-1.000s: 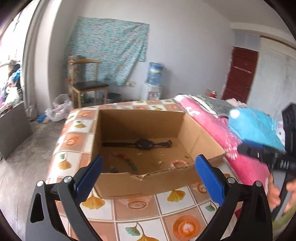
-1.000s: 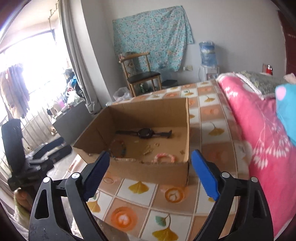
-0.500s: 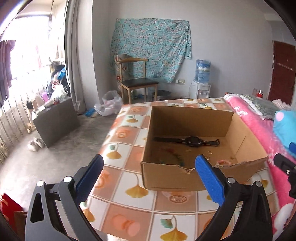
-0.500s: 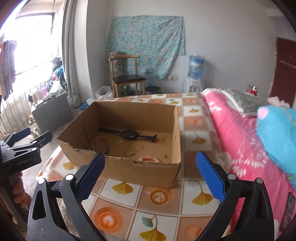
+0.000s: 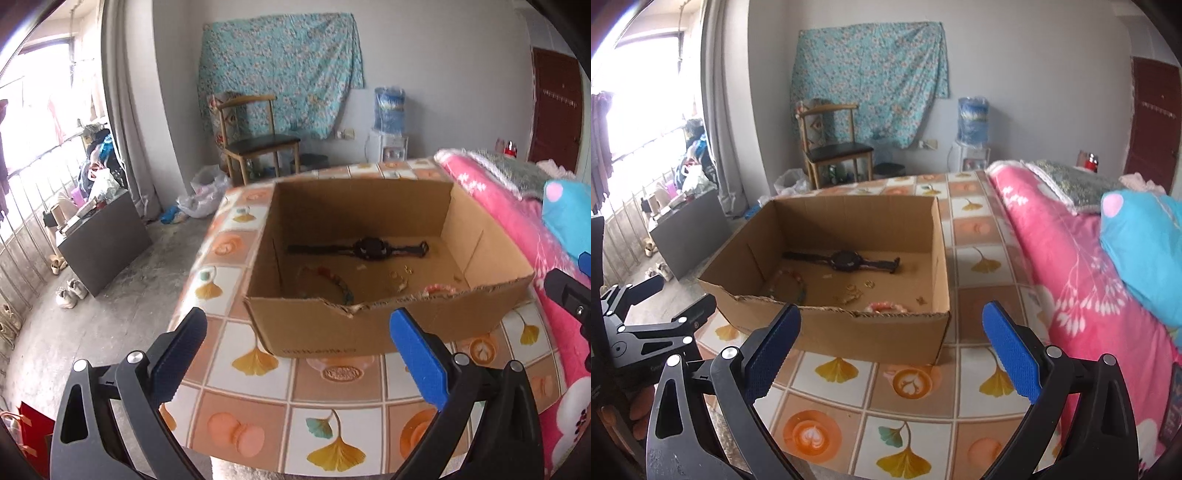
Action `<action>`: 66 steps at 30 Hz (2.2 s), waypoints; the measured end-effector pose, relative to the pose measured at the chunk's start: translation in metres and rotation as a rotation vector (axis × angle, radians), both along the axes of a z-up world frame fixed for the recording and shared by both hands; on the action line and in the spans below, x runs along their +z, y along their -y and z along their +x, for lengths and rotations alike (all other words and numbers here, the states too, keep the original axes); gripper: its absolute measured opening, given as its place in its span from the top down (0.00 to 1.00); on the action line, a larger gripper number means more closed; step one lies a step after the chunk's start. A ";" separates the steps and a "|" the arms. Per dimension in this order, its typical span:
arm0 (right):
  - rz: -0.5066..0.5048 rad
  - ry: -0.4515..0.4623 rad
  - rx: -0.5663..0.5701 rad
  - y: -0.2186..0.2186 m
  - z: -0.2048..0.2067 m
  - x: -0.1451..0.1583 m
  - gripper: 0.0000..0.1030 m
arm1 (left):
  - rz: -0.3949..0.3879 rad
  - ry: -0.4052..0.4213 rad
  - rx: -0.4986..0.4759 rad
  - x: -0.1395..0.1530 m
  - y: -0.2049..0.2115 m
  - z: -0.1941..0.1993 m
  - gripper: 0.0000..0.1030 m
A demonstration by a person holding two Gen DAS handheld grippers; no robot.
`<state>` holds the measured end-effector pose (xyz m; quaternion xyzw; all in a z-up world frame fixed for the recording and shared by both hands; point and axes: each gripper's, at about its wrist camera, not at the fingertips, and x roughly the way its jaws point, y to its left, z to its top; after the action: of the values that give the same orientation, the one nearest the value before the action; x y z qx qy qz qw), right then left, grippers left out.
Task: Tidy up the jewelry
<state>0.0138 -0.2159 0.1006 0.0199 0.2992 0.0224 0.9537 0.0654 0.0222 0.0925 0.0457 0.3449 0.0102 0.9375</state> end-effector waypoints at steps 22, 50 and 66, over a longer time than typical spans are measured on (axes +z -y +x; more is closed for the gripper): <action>0.019 -0.180 0.011 -0.003 0.026 -0.027 0.08 | -0.081 -0.165 0.019 -0.019 0.011 0.024 0.05; 0.017 -0.180 0.007 0.000 0.028 -0.027 0.08 | -0.095 -0.183 0.016 -0.026 0.009 0.024 0.05; 0.018 -0.182 0.007 0.002 0.029 -0.026 0.08 | -0.088 -0.176 0.022 -0.023 0.011 0.023 0.05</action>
<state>0.0424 -0.2174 0.0742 0.0295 0.3845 0.0269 0.9223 0.0880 0.0111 0.0700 0.0012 0.4266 0.0013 0.9045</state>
